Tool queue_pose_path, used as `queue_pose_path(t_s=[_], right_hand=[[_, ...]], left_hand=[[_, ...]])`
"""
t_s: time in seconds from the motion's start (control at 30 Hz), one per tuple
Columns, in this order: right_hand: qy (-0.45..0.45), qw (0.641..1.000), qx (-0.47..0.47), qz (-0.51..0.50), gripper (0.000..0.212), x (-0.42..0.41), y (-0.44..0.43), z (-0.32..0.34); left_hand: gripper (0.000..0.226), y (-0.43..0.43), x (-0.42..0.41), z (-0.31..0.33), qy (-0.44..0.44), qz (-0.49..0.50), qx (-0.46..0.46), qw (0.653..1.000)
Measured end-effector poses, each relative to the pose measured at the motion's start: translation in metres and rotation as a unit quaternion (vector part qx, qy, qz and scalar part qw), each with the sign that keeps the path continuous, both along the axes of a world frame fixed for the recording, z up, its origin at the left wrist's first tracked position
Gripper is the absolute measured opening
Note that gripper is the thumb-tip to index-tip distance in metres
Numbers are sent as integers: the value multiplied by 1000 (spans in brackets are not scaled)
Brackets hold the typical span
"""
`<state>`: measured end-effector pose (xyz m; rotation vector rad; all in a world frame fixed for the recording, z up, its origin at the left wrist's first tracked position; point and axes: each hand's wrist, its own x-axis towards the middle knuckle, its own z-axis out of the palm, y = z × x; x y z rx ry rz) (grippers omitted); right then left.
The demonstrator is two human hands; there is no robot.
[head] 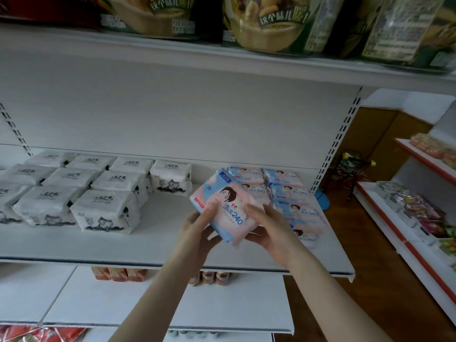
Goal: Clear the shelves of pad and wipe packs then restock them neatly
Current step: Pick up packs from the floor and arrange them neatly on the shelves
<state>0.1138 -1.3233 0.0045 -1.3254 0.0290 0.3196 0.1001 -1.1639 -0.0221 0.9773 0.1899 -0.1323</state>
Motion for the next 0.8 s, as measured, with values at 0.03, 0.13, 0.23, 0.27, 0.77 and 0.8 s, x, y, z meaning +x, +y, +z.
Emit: queue_pose_path(t_s=[0.03, 0.13, 0.23, 0.27, 0.77, 0.8], right_hand=[[-7, 1000, -21, 7, 37, 2, -6, 3], [-27, 994, -94, 41, 28, 7, -23, 6], [-48, 991, -109, 52, 30, 10, -33, 7], [-55, 991, -111, 45, 34, 12, -36, 6], [-124, 922, -194, -312, 24, 22, -132, -13], [-102, 927, -194, -305, 31, 23, -136, -18]], left_hand=[[62, 3, 2, -2, -4, 14, 19, 1000], [78, 15, 5, -5, -40, -10, 106, 994], [65, 15, 5, -2, -77, -115, 201, 970], [61, 14, 5, -1, -85, -132, 220, 963], [69, -33, 26, -59, -98, -69, 474, 872], [69, -36, 27, -58, -99, -58, 467, 877]])
